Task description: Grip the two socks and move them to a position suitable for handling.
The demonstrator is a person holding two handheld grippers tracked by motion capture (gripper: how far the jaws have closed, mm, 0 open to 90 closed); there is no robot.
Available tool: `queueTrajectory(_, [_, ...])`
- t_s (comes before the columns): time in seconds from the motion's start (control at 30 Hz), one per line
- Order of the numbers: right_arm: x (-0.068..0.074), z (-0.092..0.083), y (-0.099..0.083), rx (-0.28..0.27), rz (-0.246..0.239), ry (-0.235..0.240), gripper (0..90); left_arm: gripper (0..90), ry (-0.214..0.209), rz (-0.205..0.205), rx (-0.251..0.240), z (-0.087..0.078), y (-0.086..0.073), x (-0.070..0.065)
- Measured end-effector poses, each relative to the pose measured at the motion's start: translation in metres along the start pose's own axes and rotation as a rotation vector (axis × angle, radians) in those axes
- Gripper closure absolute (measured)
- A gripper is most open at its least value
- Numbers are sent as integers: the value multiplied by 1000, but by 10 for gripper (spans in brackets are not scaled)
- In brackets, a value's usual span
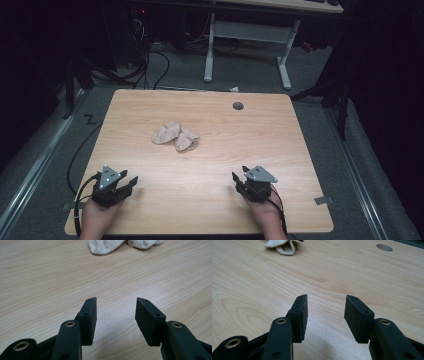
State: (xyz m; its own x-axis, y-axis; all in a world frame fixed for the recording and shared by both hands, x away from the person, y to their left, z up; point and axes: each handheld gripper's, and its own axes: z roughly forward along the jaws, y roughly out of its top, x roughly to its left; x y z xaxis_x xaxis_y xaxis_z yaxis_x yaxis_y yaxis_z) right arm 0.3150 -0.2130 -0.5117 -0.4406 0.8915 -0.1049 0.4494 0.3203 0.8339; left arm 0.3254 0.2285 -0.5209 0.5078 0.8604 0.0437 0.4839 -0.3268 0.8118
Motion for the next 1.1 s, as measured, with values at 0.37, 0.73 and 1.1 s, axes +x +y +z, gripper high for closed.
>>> queueTrajectory(0.37, [-3,7,-7,24,46,56,567,518,-35,-12,11,8,1,-2])
queueTrajectory(0.73, [-4,7,-7,25,69,57,563,504,-40,-24,11,8,0,-1])
queueTrajectory(1.1, [-4,8,-8,34,63,61,539,498,-50,-14,24,11,0,-4])
